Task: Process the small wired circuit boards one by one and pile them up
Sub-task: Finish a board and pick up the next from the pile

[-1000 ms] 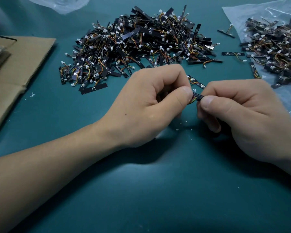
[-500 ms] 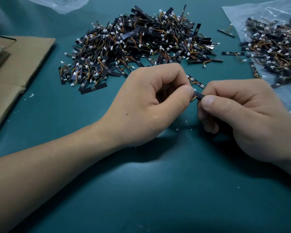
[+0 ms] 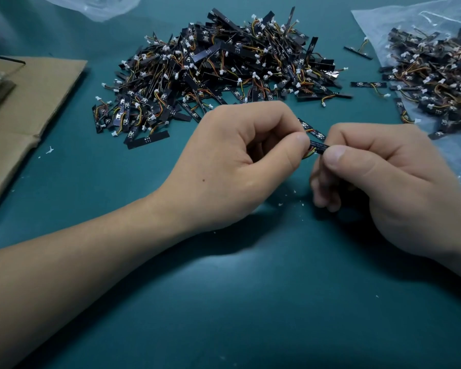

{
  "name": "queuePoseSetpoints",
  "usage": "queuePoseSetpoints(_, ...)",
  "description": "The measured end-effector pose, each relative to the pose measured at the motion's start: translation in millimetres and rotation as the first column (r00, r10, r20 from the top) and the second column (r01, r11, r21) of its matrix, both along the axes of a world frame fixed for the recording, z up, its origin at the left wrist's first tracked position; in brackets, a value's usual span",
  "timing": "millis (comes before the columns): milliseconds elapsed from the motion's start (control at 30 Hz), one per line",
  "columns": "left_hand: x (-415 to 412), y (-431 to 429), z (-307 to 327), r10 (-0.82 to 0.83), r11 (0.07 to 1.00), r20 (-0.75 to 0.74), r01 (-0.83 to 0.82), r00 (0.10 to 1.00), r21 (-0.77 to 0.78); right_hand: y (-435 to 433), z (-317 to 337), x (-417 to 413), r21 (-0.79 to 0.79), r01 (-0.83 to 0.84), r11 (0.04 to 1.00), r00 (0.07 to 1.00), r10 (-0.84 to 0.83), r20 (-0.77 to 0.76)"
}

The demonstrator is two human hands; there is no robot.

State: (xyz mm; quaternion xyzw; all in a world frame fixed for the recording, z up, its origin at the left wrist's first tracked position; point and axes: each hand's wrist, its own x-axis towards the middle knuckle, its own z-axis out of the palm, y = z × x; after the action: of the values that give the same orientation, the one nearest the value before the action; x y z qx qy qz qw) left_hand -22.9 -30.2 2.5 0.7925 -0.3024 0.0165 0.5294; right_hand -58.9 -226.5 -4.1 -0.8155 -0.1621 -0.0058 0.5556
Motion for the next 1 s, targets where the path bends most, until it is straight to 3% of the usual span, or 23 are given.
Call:
queuePoseSetpoints(800, 0.1, 3.5, 2.0, -0.127, 0.992, -0.094, 0.127, 0.987, -0.002, -3.2, 0.8, -1.0, -0.049, -0.074, 0.996, 0.997, 0.075, 0.02)
queuePoseSetpoints(1000, -0.8, 3.7, 1.8, -0.144, 0.99, -0.054, 0.144, 0.988, 0.001, -3.6, 1.0, -1.5, -0.072, -0.094, 0.993, 0.994, 0.098, 0.045)
